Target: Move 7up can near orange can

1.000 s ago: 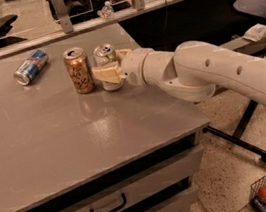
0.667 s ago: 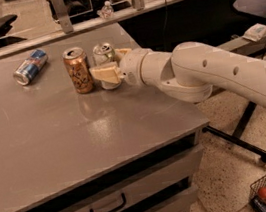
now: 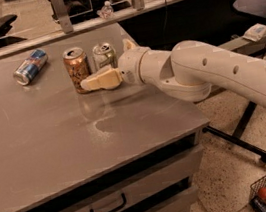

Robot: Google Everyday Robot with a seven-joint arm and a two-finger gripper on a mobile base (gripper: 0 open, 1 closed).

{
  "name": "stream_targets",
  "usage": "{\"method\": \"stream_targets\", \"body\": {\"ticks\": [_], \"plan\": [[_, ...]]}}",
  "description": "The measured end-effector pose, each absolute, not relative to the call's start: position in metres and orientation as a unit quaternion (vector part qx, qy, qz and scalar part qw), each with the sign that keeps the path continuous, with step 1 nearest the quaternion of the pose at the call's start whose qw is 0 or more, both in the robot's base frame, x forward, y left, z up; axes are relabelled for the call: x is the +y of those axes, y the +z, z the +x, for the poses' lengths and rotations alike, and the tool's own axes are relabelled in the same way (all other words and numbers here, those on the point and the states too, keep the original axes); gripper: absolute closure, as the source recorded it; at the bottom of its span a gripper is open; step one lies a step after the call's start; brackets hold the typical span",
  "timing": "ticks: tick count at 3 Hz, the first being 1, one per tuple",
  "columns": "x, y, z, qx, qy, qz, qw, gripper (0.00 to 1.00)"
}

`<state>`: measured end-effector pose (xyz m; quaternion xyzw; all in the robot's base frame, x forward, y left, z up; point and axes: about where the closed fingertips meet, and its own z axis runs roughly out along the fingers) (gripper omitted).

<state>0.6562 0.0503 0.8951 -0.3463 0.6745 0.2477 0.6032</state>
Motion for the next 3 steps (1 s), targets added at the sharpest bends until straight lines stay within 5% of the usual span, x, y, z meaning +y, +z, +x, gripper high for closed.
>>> {"method": "stream_targets", "body": {"ticks": [3], "plan": [[-0.018, 0.909, 0.558, 0.699, 0.244, -0.333, 0.583, 0.0]]}}
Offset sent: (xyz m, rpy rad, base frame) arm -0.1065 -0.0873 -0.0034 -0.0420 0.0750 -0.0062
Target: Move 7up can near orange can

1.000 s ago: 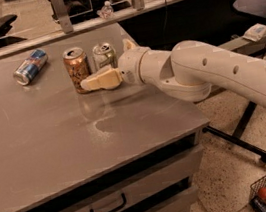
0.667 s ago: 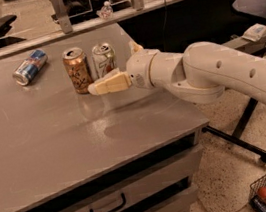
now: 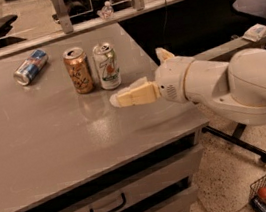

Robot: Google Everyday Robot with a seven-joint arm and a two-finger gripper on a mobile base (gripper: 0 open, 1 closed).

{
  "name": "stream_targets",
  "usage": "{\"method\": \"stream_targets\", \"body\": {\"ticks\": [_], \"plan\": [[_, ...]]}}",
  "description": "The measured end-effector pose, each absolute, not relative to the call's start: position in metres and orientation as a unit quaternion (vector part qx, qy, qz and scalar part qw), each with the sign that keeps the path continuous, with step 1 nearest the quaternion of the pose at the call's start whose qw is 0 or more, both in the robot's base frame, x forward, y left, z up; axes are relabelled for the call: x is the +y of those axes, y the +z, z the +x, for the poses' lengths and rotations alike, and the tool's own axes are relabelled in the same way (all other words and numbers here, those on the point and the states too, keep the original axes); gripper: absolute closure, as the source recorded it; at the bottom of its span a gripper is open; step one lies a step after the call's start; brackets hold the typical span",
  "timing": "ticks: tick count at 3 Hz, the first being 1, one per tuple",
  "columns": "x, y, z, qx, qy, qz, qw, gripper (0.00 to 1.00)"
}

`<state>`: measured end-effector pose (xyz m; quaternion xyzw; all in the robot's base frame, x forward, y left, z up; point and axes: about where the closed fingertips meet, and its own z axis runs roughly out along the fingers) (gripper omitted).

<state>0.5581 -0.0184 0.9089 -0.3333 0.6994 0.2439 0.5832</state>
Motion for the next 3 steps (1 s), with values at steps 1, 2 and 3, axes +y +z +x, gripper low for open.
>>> {"method": "stream_targets", "body": {"ticks": [1, 2, 3], "plan": [[-0.037, 0.927, 0.517, 0.717, 0.228, -0.339, 0.565, 0.0], [-0.062, 0.928, 0.515, 0.737, 0.224, -0.312, 0.555, 0.0], [-0.056, 0.929, 0.515, 0.735, 0.227, -0.315, 0.555, 0.0]]}}
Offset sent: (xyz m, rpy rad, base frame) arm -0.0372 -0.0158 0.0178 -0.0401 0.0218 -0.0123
